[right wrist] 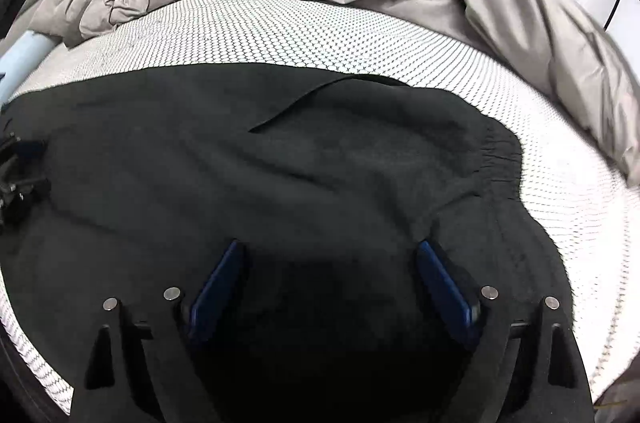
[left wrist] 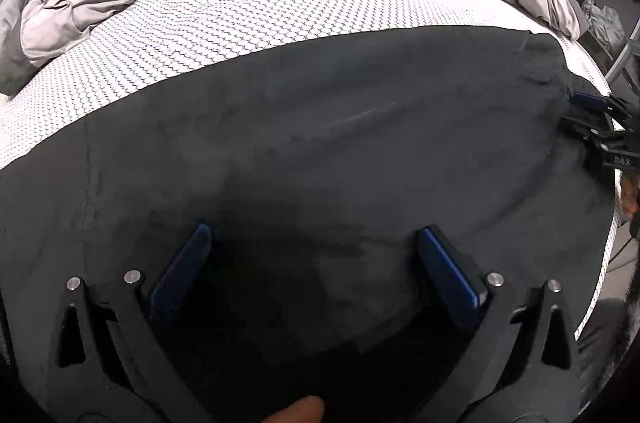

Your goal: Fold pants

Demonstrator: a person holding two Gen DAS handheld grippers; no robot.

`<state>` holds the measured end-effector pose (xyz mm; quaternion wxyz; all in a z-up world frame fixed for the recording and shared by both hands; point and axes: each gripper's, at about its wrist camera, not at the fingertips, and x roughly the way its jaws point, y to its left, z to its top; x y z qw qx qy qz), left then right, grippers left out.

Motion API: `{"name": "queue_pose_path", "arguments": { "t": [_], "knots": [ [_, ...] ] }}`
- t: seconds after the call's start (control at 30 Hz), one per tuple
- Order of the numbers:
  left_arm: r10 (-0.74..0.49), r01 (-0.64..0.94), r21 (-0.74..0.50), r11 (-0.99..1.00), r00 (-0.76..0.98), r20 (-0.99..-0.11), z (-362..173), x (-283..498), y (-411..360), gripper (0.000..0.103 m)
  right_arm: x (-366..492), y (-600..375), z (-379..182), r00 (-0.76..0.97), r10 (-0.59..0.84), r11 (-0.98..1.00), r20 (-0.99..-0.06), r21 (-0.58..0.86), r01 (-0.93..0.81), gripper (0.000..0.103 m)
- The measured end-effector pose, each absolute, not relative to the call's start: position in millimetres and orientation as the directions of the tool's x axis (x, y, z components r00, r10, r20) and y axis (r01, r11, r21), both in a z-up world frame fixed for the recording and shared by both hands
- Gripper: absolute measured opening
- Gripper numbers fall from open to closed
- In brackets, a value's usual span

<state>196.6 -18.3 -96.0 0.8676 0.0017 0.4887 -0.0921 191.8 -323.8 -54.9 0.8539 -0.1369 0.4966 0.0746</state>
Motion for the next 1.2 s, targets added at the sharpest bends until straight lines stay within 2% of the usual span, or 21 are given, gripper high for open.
{"name": "queue_pose_path", "arguments": {
  "t": [0.03, 0.1, 0.17, 0.23, 0.33, 0.4, 0.47, 0.5, 0.53, 0.6, 0.77, 0.9, 1.0, 1.07, 1.13, 1.2],
  "knots": [
    [-0.151, 0.147, -0.087, 0.985, 0.51, -0.847, -92.6, 194.7, -19.0, 0.102, 182.9, -318.6, -48.0, 0.514, 0.001, 0.95, -0.858, -0.16, -0.267, 0.089],
    [-0.193, 0.153, -0.131, 0.979, 0.521, -0.831, -83.3, 184.2, -16.3, 0.102, 167.8, -312.5, -38.1, 0.521, 0.116, 0.943, -0.846, -0.071, -0.324, 0.089],
    [-0.276, 0.216, -0.187, 0.958, 0.534, -0.799, -71.9, 171.4, -24.4, 0.102, 160.5, -302.5, -38.3, 0.488, 0.212, 0.917, -0.846, -0.001, -0.4, 0.089],
    [-0.299, 0.274, -0.173, 0.946, 0.53, -0.794, -69.5, 154.4, -42.4, 0.102, 157.7, -288.0, -49.8, 0.456, 0.239, 0.893, -0.857, 0.009, -0.449, 0.088],
    [-0.259, 0.302, -0.122, 0.946, 0.47, -0.844, -89.3, 149.2, -53.9, 0.102, 156.5, -274.6, -71.6, 0.449, 0.171, 0.862, -0.877, -0.087, -0.498, 0.087],
    [-0.269, 0.321, -0.117, 0.94, 0.486, -0.831, -90.0, 143.0, -52.8, 0.102, 153.1, -285.4, -66.1, 0.473, 0.137, 0.855, -0.87, -0.138, -0.501, 0.082],
    [-0.278, 0.317, -0.13, 0.939, 0.485, -0.829, -89.3, 139.7, -46.2, 0.102, 148.7, -310.6, -62.8, 0.51, 0.052, 0.875, -0.859, -0.207, -0.438, 0.082],
    [-0.281, 0.311, -0.137, 0.941, 0.489, -0.826, -89.4, 137.5, -42.4, 0.102, 148.0, -326.5, -61.4, 0.521, 0.008, 0.887, -0.853, -0.235, -0.397, 0.078],
    [-0.282, 0.31, -0.137, 0.941, 0.49, -0.825, -89.3, 135.7, -41.0, 0.102, 147.1, -343.0, -58.1, 0.518, 0.026, 0.9, -0.855, -0.206, -0.384, 0.064],
    [-0.277, 0.309, -0.129, 0.942, 0.498, -0.822, -88.4, 131.0, -39.9, 0.102, 144.8, -363.0, -53.0, 0.508, 0.08, 0.92, -0.858, -0.133, -0.369, 0.055],
    [-0.261, 0.283, -0.125, 0.951, 0.516, -0.816, -80.3, 124.5, -40.2, 0.102, 141.1, -348.2, -42.1, 0.525, 0.052, 0.891, -0.85, -0.198, -0.409, 0.055],
    [-0.354, 0.352, -0.179, 0.919, 0.53, -0.771, -62.4, 118.0, -69.8, 0.102, 127.6, -307.3, -28.6, 0.518, 0.239, 0.851, -0.821, -0.08, -0.519, 0.055],
    [-0.358, 0.405, -0.155, 0.901, 0.494, -0.792, -72.7, 116.4, -98.0, 0.102, 124.5, -263.2, -39.4, 0.447, 0.34, 0.78, -0.827, -0.017, -0.625, 0.056],
    [-0.312, 0.395, -0.113, 0.912, 0.486, -0.816, -86.5, 117.0, -104.1, 0.102, 129.7, -242.2, -59.2, 0.403, 0.311, 0.763, -0.86, -0.026, -0.646, 0.056],
    [-0.316, 0.416, -0.096, 0.904, 0.503, -0.804, -87.0, 109.3, -99.8, 0.102, 130.4, -236.6, -73.3, 0.401, 0.28, 0.746, -0.872, -0.065, -0.663, 0.06],
    [-0.311, 0.415, -0.087, 0.906, 0.511, -0.802, -84.4, 101.3, -83.1, 0.102, 132.1, -244.2, -71.1, 0.386, 0.31, 0.751, -0.869, -0.025, -0.66, 0.062]
  ]
}}
